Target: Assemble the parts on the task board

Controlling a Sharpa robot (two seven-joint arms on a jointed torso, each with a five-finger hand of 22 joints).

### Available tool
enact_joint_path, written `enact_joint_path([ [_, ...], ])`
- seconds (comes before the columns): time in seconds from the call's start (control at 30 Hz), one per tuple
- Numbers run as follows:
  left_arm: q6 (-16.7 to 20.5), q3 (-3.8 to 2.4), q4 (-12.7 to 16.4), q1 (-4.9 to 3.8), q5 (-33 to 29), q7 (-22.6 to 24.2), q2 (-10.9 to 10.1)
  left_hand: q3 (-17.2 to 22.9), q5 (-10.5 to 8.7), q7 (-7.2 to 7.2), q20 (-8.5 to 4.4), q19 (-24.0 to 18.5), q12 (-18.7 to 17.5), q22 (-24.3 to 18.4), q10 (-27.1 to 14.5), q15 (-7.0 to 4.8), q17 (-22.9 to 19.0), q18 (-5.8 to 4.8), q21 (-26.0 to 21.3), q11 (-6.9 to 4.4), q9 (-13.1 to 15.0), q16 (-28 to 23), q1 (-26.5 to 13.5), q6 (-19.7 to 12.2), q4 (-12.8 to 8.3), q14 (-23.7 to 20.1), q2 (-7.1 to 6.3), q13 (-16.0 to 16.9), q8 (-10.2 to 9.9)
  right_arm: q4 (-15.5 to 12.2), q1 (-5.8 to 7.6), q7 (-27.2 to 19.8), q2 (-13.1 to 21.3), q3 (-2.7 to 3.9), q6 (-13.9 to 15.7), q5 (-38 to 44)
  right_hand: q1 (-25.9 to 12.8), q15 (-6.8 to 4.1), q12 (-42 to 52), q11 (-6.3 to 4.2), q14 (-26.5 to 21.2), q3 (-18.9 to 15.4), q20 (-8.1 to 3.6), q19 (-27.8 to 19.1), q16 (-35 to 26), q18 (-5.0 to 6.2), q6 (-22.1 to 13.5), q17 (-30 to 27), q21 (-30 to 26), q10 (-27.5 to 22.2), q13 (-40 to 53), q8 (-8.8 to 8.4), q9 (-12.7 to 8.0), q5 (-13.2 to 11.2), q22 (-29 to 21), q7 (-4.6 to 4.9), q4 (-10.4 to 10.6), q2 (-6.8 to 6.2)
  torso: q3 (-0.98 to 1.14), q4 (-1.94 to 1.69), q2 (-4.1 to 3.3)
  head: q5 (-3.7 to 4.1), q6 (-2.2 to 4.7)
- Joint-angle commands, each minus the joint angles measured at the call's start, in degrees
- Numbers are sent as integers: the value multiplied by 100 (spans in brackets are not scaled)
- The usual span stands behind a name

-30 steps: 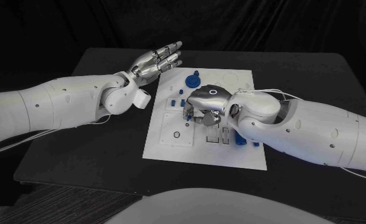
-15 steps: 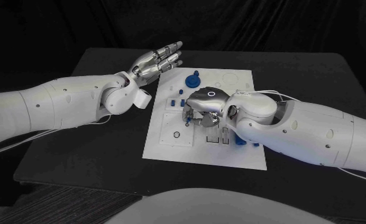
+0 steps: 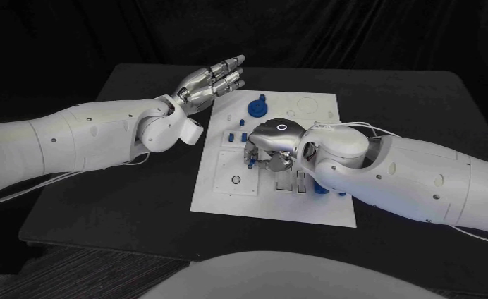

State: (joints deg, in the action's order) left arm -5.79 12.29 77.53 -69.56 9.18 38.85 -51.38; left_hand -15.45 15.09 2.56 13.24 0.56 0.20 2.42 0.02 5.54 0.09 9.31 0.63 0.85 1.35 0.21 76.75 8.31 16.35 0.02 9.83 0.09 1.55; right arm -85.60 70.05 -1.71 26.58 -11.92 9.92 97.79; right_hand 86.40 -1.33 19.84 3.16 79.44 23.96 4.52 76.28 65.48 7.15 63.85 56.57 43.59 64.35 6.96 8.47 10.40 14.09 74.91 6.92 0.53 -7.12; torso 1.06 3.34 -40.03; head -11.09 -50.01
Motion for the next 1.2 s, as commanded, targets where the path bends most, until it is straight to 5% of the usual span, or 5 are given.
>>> enact_joint_path([
  [0.03,-80,-5,-8,7,-45,568,22,30,33,21,30,3,-15,11,12,29,-9,95,-4,17,-1,-21,65,19,-12,-2,4,-4,11,-3,-22,98,-9,3,-64,37,-48,16,-25,22,10,-3,4,16,-18,60,-31,-4,-27,15,2,-34,1,25,485,26,-22,0,0,2,-1,0,1],
  [0.87,-158,-5,-70,8,-45,528,77,48,52,18,107,19,-15,50,12,99,-9,97,8,34,-6,-21,104,-16,-14,-2,23,-4,0,11,-45,131,-51,3,-178,37,-38,28,-52,36,-47,5,12,-31,-76,70,-51,-63,-96,16,6,-76,-9,67,471,41,-52,2,0,3,-1,-14,1],
  [1.2,-168,-5,-68,8,-45,520,78,56,76,16,131,25,-14,60,13,118,-9,98,13,40,-7,-21,127,-27,-24,-2,29,-4,-3,36,-59,176,-90,3,-295,37,-86,83,-113,102,-135,-19,51,-132,-138,82,-242,-126,-221,-95,23,-236,-61,28,443,111,-74,-7,0,1,-1,-11,1],
])
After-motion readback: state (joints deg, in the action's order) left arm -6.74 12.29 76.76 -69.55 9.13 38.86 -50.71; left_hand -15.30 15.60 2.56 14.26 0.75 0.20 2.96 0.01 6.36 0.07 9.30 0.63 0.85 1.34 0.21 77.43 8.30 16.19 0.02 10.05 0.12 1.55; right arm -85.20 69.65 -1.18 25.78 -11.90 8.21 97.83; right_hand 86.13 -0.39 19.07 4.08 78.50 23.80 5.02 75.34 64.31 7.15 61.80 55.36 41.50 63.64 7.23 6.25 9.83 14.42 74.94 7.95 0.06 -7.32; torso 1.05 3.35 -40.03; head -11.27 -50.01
